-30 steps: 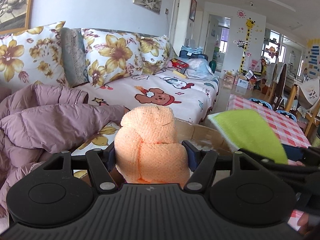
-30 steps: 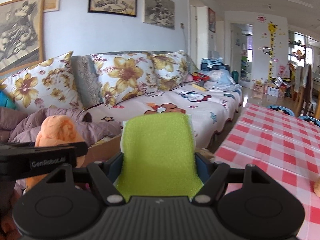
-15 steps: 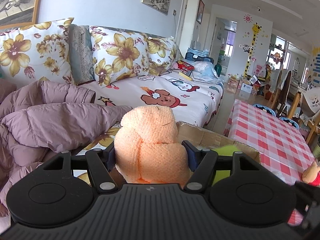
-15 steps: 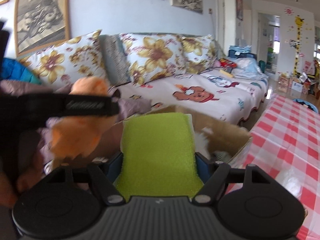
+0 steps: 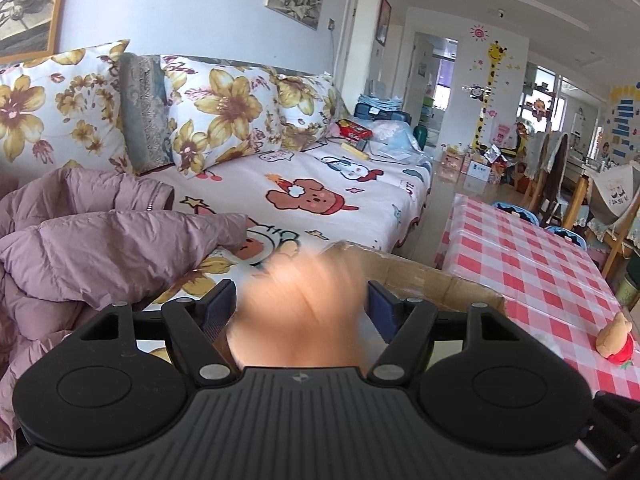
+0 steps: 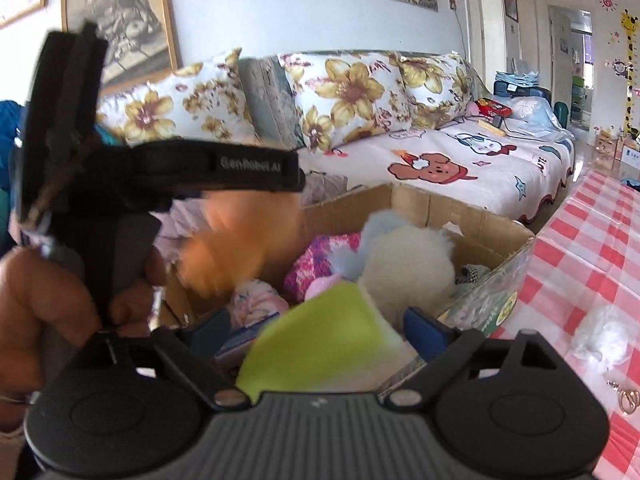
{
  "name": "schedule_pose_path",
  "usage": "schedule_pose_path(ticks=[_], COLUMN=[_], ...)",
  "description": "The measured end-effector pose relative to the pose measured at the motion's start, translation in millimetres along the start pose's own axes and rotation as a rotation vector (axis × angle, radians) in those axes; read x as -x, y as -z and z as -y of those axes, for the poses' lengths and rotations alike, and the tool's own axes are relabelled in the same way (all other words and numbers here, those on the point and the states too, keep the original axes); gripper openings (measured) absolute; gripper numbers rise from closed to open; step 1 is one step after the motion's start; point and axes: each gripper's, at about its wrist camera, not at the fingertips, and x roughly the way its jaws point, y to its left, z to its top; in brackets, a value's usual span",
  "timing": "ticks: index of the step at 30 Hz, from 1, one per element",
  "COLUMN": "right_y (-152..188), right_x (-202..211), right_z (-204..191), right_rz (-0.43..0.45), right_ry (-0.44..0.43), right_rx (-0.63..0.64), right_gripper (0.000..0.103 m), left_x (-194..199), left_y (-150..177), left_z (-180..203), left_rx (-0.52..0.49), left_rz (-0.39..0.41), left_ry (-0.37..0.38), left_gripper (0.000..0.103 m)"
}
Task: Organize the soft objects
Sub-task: 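Open both tools to drop the green sponge and orange plush into the box, then move both open tools back over the teddy bear and pompom on the table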
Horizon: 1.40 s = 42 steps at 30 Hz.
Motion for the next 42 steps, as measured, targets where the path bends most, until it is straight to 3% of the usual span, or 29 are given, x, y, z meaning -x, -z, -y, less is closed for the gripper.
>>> schedule_pose_path(ticks=[2,8,28,42], right_y=[0,1,26,57], right_x=[8,29,95,138], right_z=[3,14,118,168], right_rz=[0.012,0.065,0.170,0.223], right_ry=[-0.019,0.026,0.433,0.606], right_rx=[-0.006,-0.036,-0.338,-0.418], right_gripper=[0.097,0.098,0.098,0.098], left_x=[0,-3,-17,-23], left_y=[0,2,7,12], left_z=[2,4,30,45], left_rx=[-0.007,-0.033,-0.131,-0.236], left_rz=[0.002,0.000,-0.009,0.012], left_ry=[0.011,0.024,0.090,0.155], left_gripper=[0.097,0.099,0.103,0.103])
